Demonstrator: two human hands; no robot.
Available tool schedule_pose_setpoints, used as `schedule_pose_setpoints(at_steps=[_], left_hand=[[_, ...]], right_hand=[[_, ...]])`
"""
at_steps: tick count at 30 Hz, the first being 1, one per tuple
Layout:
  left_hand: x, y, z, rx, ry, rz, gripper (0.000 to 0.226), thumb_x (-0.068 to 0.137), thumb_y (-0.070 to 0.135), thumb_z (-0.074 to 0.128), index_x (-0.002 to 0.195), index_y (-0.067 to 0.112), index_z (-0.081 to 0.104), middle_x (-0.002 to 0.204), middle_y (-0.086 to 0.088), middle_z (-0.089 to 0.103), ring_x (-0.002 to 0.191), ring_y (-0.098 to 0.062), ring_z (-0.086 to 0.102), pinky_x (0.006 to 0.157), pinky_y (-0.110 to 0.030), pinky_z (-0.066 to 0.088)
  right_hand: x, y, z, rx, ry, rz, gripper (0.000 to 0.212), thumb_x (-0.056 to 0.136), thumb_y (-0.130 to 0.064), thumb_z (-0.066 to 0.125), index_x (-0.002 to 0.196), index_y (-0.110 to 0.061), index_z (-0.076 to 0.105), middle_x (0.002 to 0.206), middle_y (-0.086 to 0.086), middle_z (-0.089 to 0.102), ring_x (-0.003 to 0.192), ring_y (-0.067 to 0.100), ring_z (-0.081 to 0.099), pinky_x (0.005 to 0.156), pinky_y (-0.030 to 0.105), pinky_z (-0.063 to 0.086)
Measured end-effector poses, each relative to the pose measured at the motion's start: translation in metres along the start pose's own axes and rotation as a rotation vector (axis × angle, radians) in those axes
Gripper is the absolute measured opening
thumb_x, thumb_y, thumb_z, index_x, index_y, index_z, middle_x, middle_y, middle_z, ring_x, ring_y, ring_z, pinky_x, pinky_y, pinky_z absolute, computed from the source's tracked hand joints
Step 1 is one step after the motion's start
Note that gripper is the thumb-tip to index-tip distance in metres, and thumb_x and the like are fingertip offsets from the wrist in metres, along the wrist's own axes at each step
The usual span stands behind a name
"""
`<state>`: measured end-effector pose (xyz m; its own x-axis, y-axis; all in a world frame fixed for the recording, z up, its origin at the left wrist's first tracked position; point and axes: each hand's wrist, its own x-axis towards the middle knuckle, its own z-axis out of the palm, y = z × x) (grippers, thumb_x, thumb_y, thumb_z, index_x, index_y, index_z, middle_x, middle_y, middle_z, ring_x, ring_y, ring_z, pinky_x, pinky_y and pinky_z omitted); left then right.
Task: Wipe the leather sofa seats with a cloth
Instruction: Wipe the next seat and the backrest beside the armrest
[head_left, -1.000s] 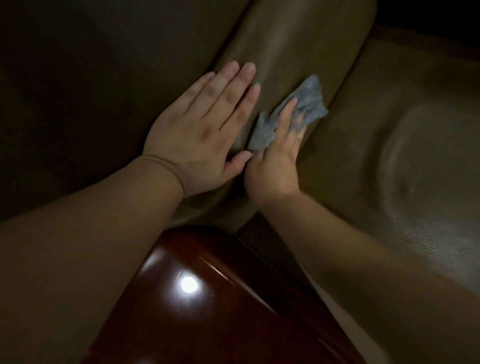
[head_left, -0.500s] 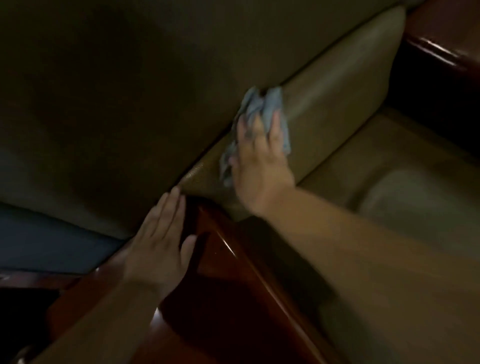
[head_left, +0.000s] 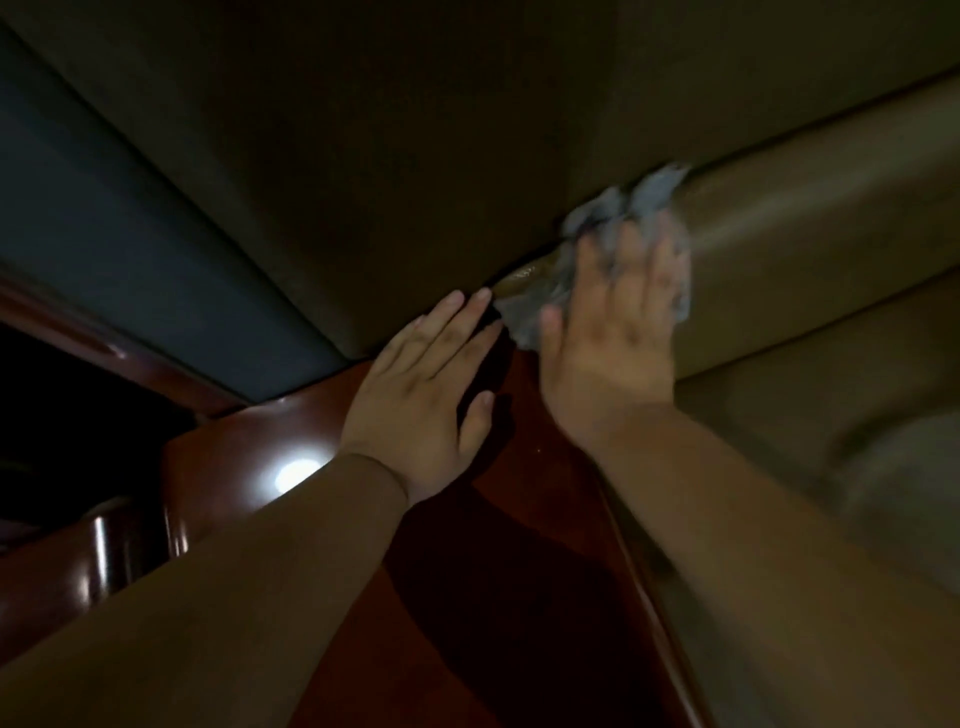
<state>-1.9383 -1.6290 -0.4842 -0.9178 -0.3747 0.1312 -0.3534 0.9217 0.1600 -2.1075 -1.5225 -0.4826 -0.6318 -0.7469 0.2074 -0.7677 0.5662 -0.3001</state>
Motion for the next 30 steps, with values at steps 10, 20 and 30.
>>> schedule_pose_setpoints(at_steps=[10,20,30], left_hand=[[-0.001,0.000,-0.001,-0.011,-0.031,-0.024,0.061,0.098,0.037,0.047,0.154,0.012,0.050,0.172,-0.006,0.026,0.162,-0.018,0.012,0.130,-0.035,0.010],[-0.001,0.008,-0.005,0.032,-0.053,-0.051,0.057,0.105,0.035,0.039,0.158,0.015,0.045,0.173,-0.004,0.024,0.162,-0.019,0.014,0.131,-0.040,0.016],[0.001,0.089,0.021,0.027,-0.164,-0.639,0.084,0.097,0.062,0.021,0.169,0.026,0.000,0.177,0.003,-0.008,0.162,-0.018,-0.010,0.131,-0.047,-0.003]], right_hand=[[-0.038,0.045,0.003,0.093,-0.215,-0.296,0.062,0.106,-0.026,0.040,0.164,-0.019,0.019,0.172,0.007,0.008,0.159,0.030,-0.009,0.128,0.054,0.013],[-0.002,0.062,-0.002,-0.111,-0.103,-0.465,0.071,0.107,-0.031,0.042,0.166,-0.020,0.004,0.174,0.009,-0.004,0.156,0.038,-0.020,0.126,0.054,-0.009],[-0.060,0.147,0.095,-0.285,-0.161,-0.769,0.073,0.086,-0.038,0.054,0.156,-0.021,0.040,0.164,0.004,0.026,0.157,0.034,-0.017,0.127,0.045,-0.016]])
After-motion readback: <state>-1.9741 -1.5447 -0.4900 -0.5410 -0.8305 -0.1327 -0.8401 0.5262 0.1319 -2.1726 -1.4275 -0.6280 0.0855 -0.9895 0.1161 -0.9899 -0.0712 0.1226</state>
